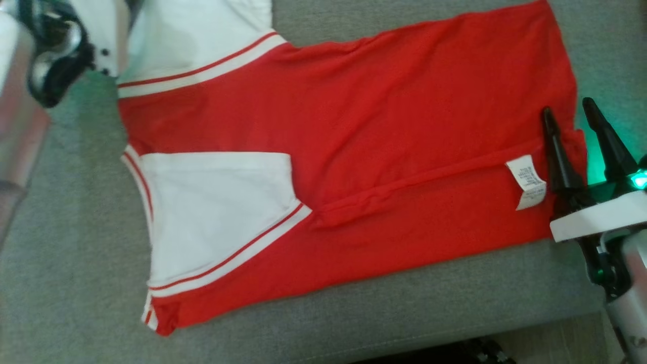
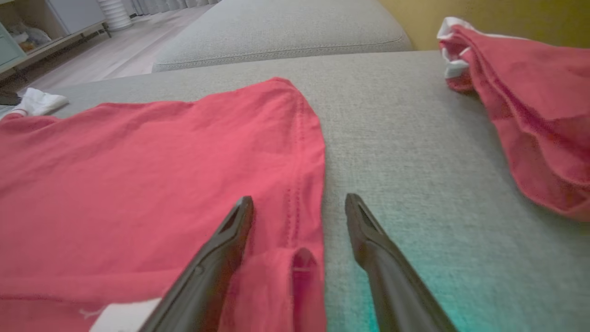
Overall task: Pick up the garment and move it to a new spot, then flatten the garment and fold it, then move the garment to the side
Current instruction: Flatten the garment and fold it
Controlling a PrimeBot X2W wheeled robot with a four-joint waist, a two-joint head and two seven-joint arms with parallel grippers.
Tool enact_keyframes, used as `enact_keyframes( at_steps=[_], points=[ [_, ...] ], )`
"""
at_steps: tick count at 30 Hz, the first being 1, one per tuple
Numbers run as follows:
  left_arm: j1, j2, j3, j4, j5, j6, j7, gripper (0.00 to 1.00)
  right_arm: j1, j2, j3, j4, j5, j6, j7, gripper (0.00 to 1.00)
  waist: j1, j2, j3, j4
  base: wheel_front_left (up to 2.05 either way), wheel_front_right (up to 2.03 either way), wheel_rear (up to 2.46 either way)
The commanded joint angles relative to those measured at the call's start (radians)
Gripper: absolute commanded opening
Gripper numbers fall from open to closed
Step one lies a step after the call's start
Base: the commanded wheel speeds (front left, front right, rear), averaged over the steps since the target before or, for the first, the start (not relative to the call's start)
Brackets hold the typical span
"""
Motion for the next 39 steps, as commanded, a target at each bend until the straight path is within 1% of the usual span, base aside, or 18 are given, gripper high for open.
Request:
enact_keyframes(
  at_steps=[1,3,8,18,19,20,21,22,27,30,35,39],
  points=[
    [-0.056,0.06,0.028,-0.019,-0.011,0.002,0.001,1.0,0.005,-0.008,0.015,-0.015,0.006,0.007,-0.014,1.0,-0.0002,0.0001,0.011,-0.017,0.0,0.0,0.0],
    [-0.06,0.08,0.005,-0.012,-0.03,0.002,-0.002,1.0,0.0,-0.003,0.02,-0.003,0.01,0.007,-0.023,1.0,-0.0002,0.0001,0.013,-0.025,0.0,0.0,0.0],
    [-0.064,0.089,-0.032,-0.019,-0.073,0.002,-0.006,1.0,-0.006,-0.002,0.017,0.011,0.013,0.007,-0.031,1.0,-0.0002,0.0001,0.02,-0.033,0.0,0.0,0.0],
    [-0.093,0.118,-0.132,-0.08,-0.142,0.002,-0.006,1.0,-0.02,0.001,0.013,0.02,0.008,0.007,-0.037,1.0,-0.0002,0.0001,0.027,-0.037,0.0,0.0,0.0],
    [-0.096,0.122,-0.14,-0.083,-0.149,0.002,-0.006,0.91,-0.021,0.002,0.014,0.02,0.007,0.007,-0.037,1.0,-0.0002,0.0001,0.027,-0.037,0.0,0.0,0.0],
    [-0.1,0.127,-0.147,-0.086,-0.153,0.002,-0.009,0.46,-0.023,0.002,0.014,0.02,0.006,0.007,-0.037,1.0,-0.0002,0.0001,0.028,-0.037,0.0,0.0,0.0],
    [-0.105,0.131,-0.152,-0.088,-0.154,0.002,-0.016,0.18,-0.026,0.002,0.015,0.019,0.006,0.007,-0.037,1.0,-0.0002,0.0001,0.029,-0.038,0.0,0.0,0.0],
    [-0.109,0.135,-0.159,-0.091,-0.153,0.002,-0.025,0.0,-0.03,0.002,0.017,0.018,0.006,0.007,-0.038,1.0,-0.0002,0.0001,0.03,-0.038,0.0,0.0,0.0],
    [-0.127,0.144,-0.173,-0.086,-0.152,0.002,-0.069,0.0,-0.069,-0.009,0.035,0.015,0.011,0.007,-0.036,1.0,-0.0002,0.0001,0.03,-0.038,0.0,0.0,0.0],
    [-0.139,0.144,-0.193,-0.085,-0.159,0.002,-0.08,0.0,-0.134,-0.035,0.057,0.022,0.037,0.007,-0.01,1.0,-0.0002,0.0001,0.026,-0.034,0.0,0.0,0.0],
    [-0.163,0.141,-0.228,-0.092,-0.174,0.002,-0.096,0.0,-0.28,-0.104,0.125,0.094,0.078,0.007,0.1,1.0,-0.0002,0.0001,0.023,-0.015,0.0,0.0,0.0],
    [-0.178,0.132,-0.255,-0.096,-0.188,0.002,-0.111,0.0,-0.386,-0.158,0.194,0.177,0.067,0.007,0.202,1.0,-0.0002,0.0001,0.022,0.006,0.0,0.0,0.0]
  ],
)
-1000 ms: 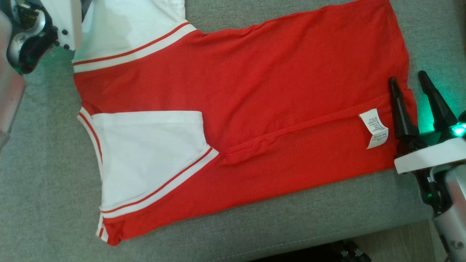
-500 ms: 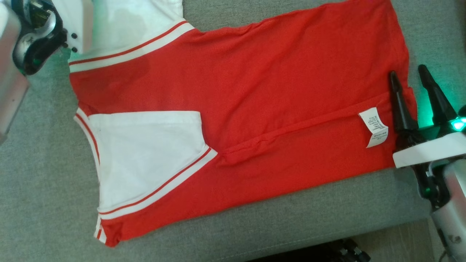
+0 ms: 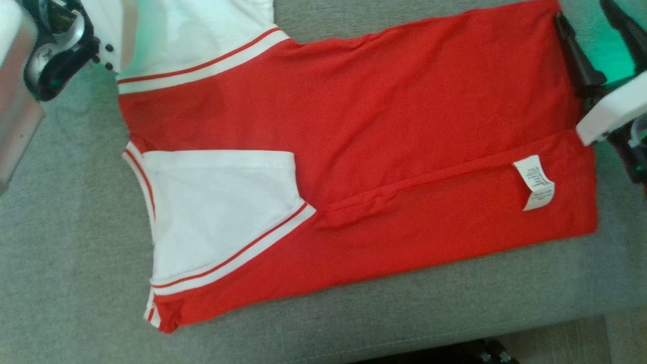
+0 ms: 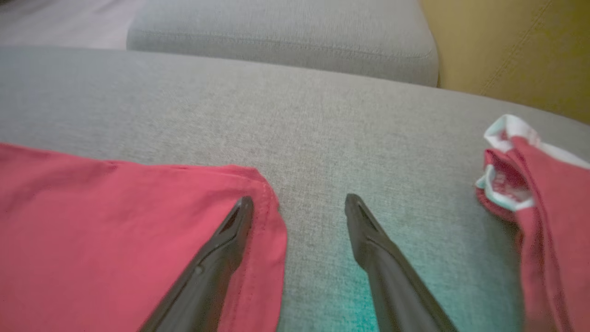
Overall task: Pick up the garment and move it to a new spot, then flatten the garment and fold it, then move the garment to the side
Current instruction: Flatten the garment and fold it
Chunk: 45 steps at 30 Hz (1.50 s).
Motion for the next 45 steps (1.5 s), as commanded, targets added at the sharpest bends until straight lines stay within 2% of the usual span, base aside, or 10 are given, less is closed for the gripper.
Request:
enact_keyframes(
  at_steps=[1,6,7,9,12,18,27,33,38,45],
  points=[
    [-0.063,0.033,0.025,-0.024,-0.007,0.002,-0.011,0.0,0.002,-0.038,0.021,0.002,-0.002,0.007,0.023,1.0,0.0,0.0,0.0,0.011,0.0,0.0,0.0],
    [-0.073,0.02,-0.001,-0.025,-0.03,0.002,-0.05,0.0,-0.049,-0.072,0.088,0.054,0.045,0.007,0.071,1.0,0.0,0.0,-0.004,0.035,0.0,0.0,0.0],
    [-0.074,0.019,-0.006,-0.025,-0.035,0.002,-0.059,0.0,-0.054,-0.078,0.102,0.059,0.058,0.007,0.075,0.91,0.0,0.0,-0.004,0.038,0.0,0.0,0.0],
    [-0.073,0.018,-0.017,-0.024,-0.046,0.002,-0.075,0.0,-0.065,-0.089,0.132,0.064,0.088,0.007,0.085,0.6,0.0,0.0,-0.004,0.045,0.0,0.0,0.0],
    [-0.078,0.02,-0.039,-0.022,-0.06,0.002,-0.091,0.0,-0.081,-0.112,0.185,0.06,0.131,0.007,0.108,0.0,0.0,0.0,-0.006,0.054,0.0,0.0,0.0],
    [-0.106,0.027,-0.074,-0.022,-0.046,0.002,-0.203,0.0,-0.129,-0.16,0.227,0.053,0.161,0.007,0.053,0.0,0.0,0.0,-0.018,0.066,0.0,0.0,0.0],
    [-0.157,0.033,-0.114,-0.039,-0.07,0.002,-0.412,0.0,-0.138,-0.202,0.185,0.058,0.184,0.007,-0.1,0.0,0.0,0.0,-0.075,0.101,0.0,0.0,0.0],
    [-0.116,0.098,-0.171,-0.117,-0.092,0.002,-0.466,0.0,-0.057,-0.244,0.164,0.025,0.193,0.007,-0.137,0.0,0.0,0.0,-0.118,0.124,0.0,0.0,0.0],
    [-0.017,0.176,-0.211,-0.222,-0.098,0.005,-0.507,0.0,0.075,-0.273,0.1,-0.001,0.188,0.007,-0.159,0.0,0.0,0.0,-0.161,0.153,0.0,0.0,0.0],
    [0.159,0.283,-0.244,-0.428,-0.114,0.091,-0.516,0.0,0.257,-0.255,-0.023,-0.043,0.165,0.007,-0.158,0.0,0.0,0.0,-0.196,0.177,0.0,0.0,0.0]
  ],
)
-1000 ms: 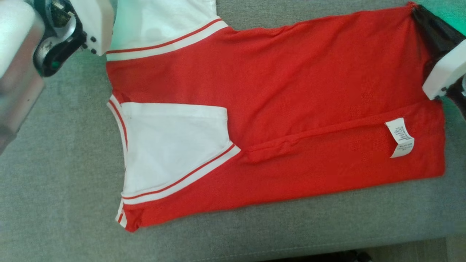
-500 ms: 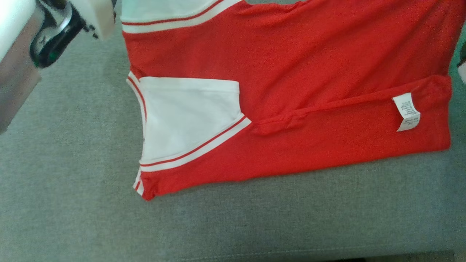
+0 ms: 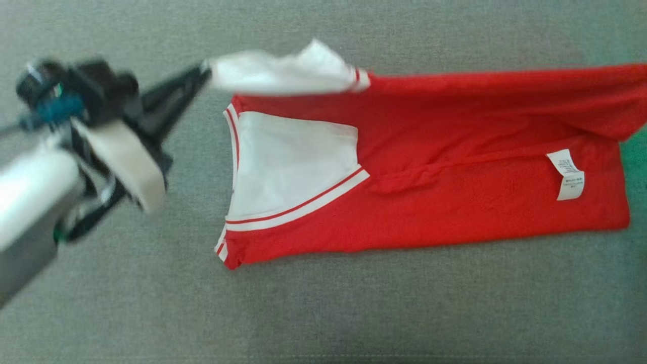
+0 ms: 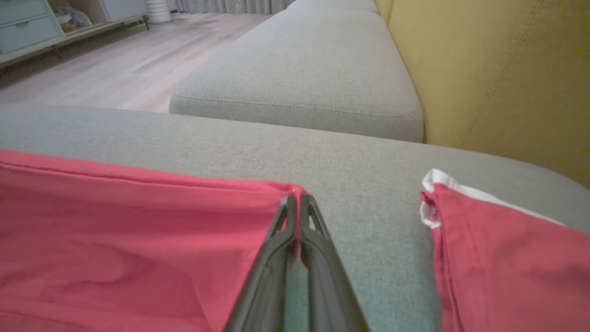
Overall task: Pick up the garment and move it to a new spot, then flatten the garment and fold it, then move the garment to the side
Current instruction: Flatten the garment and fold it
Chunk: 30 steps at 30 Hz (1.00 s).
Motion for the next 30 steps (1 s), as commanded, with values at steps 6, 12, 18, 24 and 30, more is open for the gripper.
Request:
enact_keyframes(
  at_steps=[6,12,18,24,30],
  points=[
    [0.101,0.12,0.027,-0.223,-0.027,0.109,0.011,0.0,0.153,0.009,-0.107,-0.065,-0.042,0.007,0.02,0.0,0.0002,-0.0001,-0.017,0.024,0.0,0.0,0.0],
    [0.207,0.126,0.014,-0.341,-0.027,0.192,0.007,0.0,0.296,0.062,-0.229,-0.12,-0.083,0.007,0.05,0.0,0.0002,-0.0001,-0.023,0.039,0.0,0.0,0.0],
    [0.293,0.09,0.012,-0.354,-0.036,0.257,-0.042,1.0,0.36,0.14,-0.314,-0.137,-0.122,0.007,0.095,1.0,0.0002,-0.0001,-0.035,0.038,0.0,0.0,0.0],
    [0.38,-0.002,0.04,-0.294,0.024,0.4,-0.204,1.0,0.436,0.275,-0.448,-0.173,-0.187,0.007,0.048,1.0,0.0002,-0.0001,-0.08,0.039,0.0,0.0,0.0],
    [0.564,-0.189,0.199,-0.259,0.118,0.534,-0.245,1.0,0.485,0.417,-0.527,-0.217,-0.167,0.007,0.035,1.0,0.0002,-0.0001,-0.128,0.052,0.0,0.0,0.0]
  ],
)
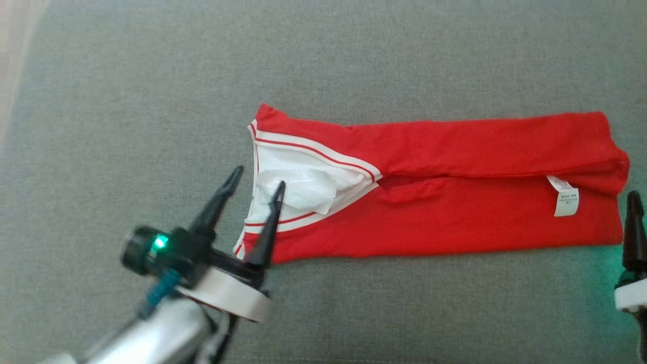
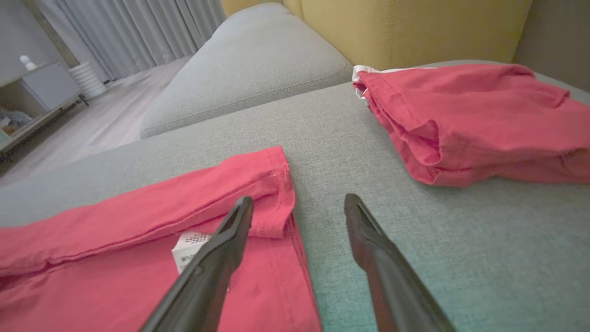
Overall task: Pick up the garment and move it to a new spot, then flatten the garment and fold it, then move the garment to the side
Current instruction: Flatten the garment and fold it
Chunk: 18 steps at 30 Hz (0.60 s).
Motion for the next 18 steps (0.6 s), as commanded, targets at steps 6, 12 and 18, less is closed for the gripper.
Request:
enact_keyframes(
  at_steps=[6,12,18],
  points=[
    [0.194,-0.168,0.239,-0.016,0.234,0.059,-0.01,1.0,-0.021,0.02,-0.046,-0.005,0.025,0.007,0.008,1.0,0.0001,-0.0001,-0.037,0.042,0.0,0.0,0.0],
    [0.325,-0.317,0.35,0.001,0.405,-0.018,-0.01,1.0,-0.118,0.051,-0.121,0.126,0.011,0.007,0.054,1.0,0.0001,-0.0001,-0.052,0.096,0.0,0.0,0.0],
    [0.38,-0.39,0.447,0.02,0.502,-0.112,-0.01,1.0,-0.191,0.036,-0.151,0.254,-0.04,0.007,0.138,1.0,0.0001,-0.0001,-0.054,0.129,0.0,0.0,0.0]
  ],
)
